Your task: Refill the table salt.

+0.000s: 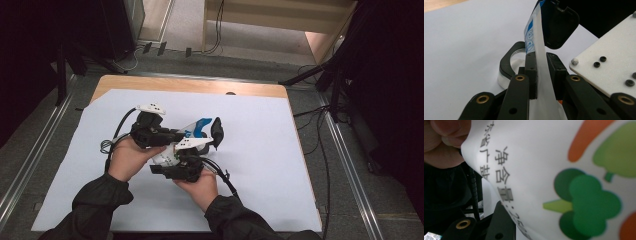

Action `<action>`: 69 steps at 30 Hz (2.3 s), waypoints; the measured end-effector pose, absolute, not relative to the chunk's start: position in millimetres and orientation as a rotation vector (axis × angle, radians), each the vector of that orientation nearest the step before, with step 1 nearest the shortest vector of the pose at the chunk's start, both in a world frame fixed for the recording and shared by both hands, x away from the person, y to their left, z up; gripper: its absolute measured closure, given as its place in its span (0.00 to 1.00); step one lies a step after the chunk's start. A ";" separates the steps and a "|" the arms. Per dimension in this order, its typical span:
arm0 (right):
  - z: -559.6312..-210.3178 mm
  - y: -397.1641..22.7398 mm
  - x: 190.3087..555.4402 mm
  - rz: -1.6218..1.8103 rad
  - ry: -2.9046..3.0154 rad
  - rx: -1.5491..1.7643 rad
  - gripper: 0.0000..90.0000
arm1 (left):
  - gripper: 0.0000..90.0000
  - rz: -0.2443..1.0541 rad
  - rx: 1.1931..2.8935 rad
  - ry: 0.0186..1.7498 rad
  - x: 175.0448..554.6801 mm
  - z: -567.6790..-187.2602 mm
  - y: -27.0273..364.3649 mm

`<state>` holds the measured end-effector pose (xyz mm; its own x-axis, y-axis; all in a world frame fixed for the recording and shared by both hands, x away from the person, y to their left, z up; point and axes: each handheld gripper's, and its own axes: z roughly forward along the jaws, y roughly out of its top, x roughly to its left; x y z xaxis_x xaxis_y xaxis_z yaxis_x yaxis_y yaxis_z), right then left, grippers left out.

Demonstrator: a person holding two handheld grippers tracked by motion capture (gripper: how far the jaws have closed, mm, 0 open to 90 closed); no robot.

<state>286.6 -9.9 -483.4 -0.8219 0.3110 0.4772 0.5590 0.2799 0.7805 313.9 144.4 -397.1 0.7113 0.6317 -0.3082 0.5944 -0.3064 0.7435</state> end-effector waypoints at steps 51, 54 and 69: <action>-480.6 -8.3 287.7 -1.600 -2.304 -0.801 0.77 | 0.95 0.051 1.978 0.952 319.0 -388.8 149.3; -481.2 -8.4 288.0 -1.598 -2.307 -0.803 0.77 | 0.95 0.055 1.979 0.952 318.9 -388.8 149.2; -478.3 -7.6 289.1 -1.602 -2.292 -0.799 0.71 | 0.94 0.024 1.976 0.965 323.9 -387.3 146.8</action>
<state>289.1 -7.6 -478.3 -0.8239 0.2999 0.4809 0.5546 0.2522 0.7930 323.9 146.8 -387.3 0.6941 0.6350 -0.3392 0.6172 -0.2824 0.7344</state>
